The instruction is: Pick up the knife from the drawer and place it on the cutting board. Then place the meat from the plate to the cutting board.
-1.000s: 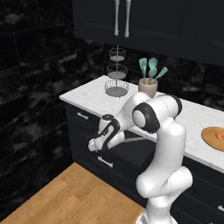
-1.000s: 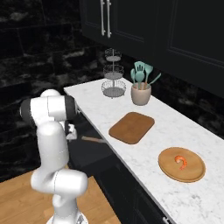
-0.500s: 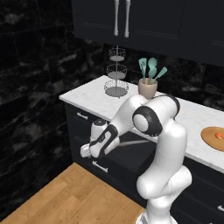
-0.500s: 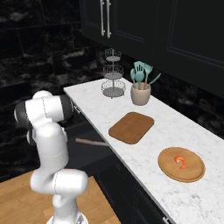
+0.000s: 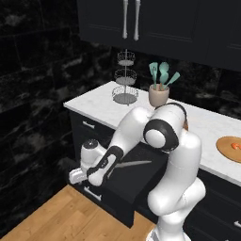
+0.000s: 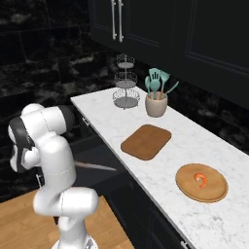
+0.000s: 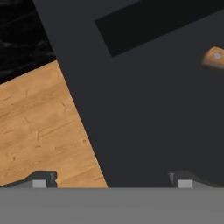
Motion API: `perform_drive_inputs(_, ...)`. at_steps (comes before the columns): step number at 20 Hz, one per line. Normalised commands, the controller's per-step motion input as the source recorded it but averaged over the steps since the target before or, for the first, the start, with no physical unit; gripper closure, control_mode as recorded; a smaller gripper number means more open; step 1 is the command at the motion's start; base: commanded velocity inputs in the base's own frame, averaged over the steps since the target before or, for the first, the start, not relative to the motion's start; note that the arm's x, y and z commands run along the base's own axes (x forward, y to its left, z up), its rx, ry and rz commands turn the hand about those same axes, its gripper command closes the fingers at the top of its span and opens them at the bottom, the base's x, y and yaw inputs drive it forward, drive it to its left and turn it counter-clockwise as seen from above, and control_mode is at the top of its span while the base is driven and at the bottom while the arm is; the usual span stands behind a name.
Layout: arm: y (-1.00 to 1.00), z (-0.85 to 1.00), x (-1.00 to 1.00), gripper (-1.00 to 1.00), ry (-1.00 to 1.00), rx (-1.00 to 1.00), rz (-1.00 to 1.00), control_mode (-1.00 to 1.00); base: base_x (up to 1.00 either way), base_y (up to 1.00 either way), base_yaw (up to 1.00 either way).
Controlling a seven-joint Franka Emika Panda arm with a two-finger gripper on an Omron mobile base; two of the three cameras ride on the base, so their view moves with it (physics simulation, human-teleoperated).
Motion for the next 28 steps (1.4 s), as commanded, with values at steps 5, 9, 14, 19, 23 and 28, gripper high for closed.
perform_drive_inputs(5, 0.56, 0.08, -0.41, -1.0, 0.0, 0.0, 0.0, -1.0, 0.0, 0.0, 0.0)
perform_drive_inputs(9, 0.06, 0.53, -0.11, -1.0, 0.0, 0.0, 0.0, -1.0, 0.0, 0.0, 0.0)
perform_drive_inputs(14, 0.04, 0.98, -0.17, -1.0, -0.01, 0.0, -0.01, -1.0, 0.0, 0.0, 0.0)
perform_drive_inputs(19, -0.03, 1.0, 0.1, -1.0, 0.01, -0.01, 0.0, -1.0, 0.0, 0.0, 0.0)
perform_drive_inputs(23, -0.47, 0.64, 0.53, -1.0, 0.08, -0.05, -0.2, -1.0, 0.0, 0.0, 0.0)
perform_drive_inputs(28, -0.52, 0.12, 0.11, -1.0, 0.02, -0.03, -0.46, -1.0, 0.0, 0.0, 0.0)
